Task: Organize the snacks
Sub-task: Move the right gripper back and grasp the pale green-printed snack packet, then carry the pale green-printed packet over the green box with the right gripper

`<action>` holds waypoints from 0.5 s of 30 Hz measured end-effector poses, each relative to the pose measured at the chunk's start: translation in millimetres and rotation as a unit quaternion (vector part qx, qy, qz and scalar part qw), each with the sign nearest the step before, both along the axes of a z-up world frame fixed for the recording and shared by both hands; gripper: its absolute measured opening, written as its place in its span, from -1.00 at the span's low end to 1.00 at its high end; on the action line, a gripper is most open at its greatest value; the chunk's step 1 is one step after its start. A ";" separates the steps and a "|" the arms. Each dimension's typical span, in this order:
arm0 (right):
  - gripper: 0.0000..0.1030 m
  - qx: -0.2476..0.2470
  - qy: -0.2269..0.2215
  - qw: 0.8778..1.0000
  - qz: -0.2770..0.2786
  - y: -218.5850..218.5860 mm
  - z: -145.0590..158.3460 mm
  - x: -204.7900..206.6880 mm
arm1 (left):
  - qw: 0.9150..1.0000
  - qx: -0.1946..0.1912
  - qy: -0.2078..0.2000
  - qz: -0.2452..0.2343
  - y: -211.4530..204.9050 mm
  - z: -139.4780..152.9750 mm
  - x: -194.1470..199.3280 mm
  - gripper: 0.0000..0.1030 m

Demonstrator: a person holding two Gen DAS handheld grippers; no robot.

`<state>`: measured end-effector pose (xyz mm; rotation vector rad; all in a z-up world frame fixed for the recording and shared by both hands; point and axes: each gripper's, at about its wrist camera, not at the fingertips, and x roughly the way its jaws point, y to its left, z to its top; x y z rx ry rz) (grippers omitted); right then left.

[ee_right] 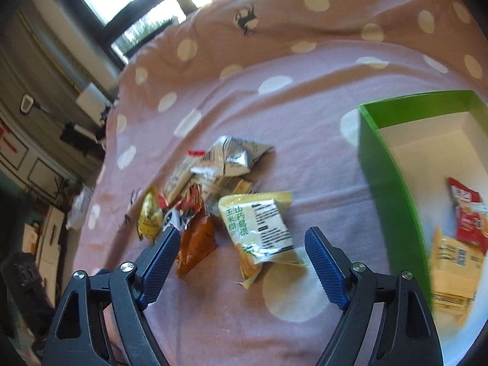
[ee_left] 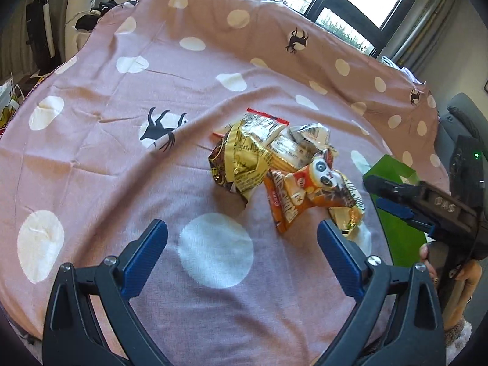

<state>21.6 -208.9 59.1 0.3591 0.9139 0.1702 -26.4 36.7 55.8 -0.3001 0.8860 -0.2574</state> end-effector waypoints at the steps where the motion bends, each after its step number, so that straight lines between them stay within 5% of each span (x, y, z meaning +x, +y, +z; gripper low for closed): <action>1: 0.57 -0.012 0.006 1.000 0.002 4.5 -5.2 4.8 | 1.000 0.004 0.003 0.004 1.2 -1.2 -0.2 0.92; 6: 0.29 -0.068 0.051 0.996 -0.008 15.7 -39.4 23.3 | 1.000 0.006 0.007 0.013 8.8 -4.0 -1.0 0.92; 9: -0.12 -0.104 0.035 0.994 -0.012 20.0 -41.7 20.3 | 1.000 0.005 0.008 0.020 13.1 -3.8 -1.5 0.92; 15: -0.23 -0.066 0.044 0.997 0.010 26.0 -34.7 0.3 | 0.999 0.020 0.007 0.030 13.5 -4.2 -2.6 0.92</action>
